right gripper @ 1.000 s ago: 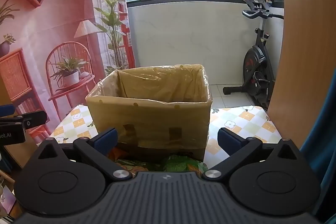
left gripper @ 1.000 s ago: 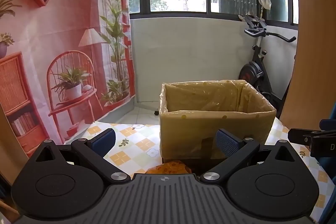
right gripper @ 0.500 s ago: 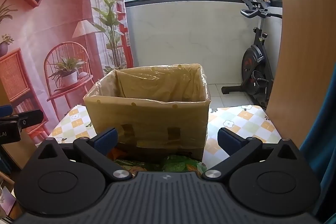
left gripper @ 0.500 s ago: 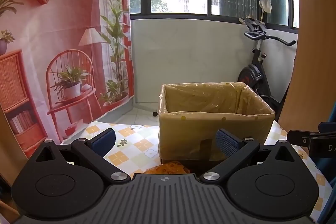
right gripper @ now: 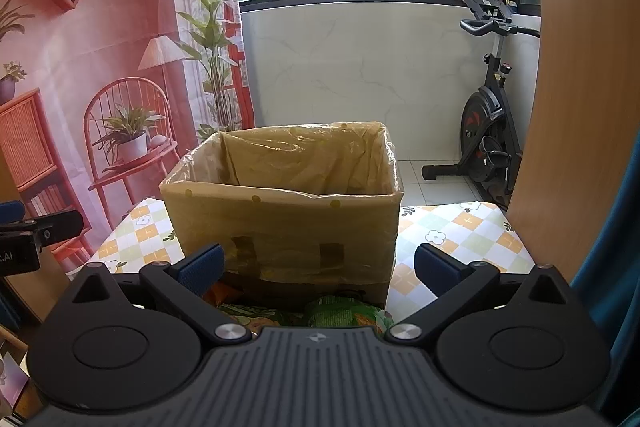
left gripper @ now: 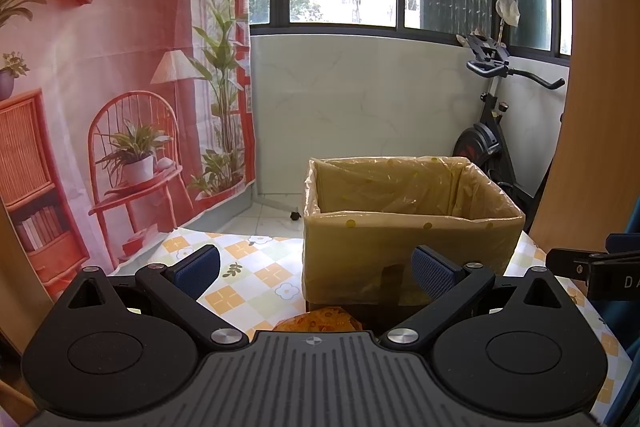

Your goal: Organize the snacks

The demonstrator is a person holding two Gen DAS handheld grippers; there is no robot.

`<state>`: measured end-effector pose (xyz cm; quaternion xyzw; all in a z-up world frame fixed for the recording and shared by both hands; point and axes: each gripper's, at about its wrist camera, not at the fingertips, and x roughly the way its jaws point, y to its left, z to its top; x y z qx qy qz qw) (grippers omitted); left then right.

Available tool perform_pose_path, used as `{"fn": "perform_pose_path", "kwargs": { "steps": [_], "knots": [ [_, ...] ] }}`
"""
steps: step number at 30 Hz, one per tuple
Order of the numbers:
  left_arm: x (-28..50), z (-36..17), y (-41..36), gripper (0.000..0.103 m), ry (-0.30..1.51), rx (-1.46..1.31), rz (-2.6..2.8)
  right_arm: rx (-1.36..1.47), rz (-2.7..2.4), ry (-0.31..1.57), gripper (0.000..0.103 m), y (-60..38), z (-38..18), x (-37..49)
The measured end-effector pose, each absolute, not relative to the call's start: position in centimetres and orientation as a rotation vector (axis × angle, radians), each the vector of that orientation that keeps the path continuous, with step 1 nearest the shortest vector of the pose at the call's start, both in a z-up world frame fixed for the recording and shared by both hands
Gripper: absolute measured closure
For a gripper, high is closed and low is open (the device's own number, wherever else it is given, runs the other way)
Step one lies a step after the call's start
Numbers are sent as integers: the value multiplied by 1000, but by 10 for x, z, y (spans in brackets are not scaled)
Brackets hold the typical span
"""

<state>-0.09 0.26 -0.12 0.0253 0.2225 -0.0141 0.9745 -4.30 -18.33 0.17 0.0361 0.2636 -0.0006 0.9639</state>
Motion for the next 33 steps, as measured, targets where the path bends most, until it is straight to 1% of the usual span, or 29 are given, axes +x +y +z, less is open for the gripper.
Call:
{"fn": "perform_pose_path", "kwargs": {
  "steps": [33],
  "knots": [
    [0,-3,4,0,452,47,-26,72,2,535,0,-182,-1,-42]
  ]
}}
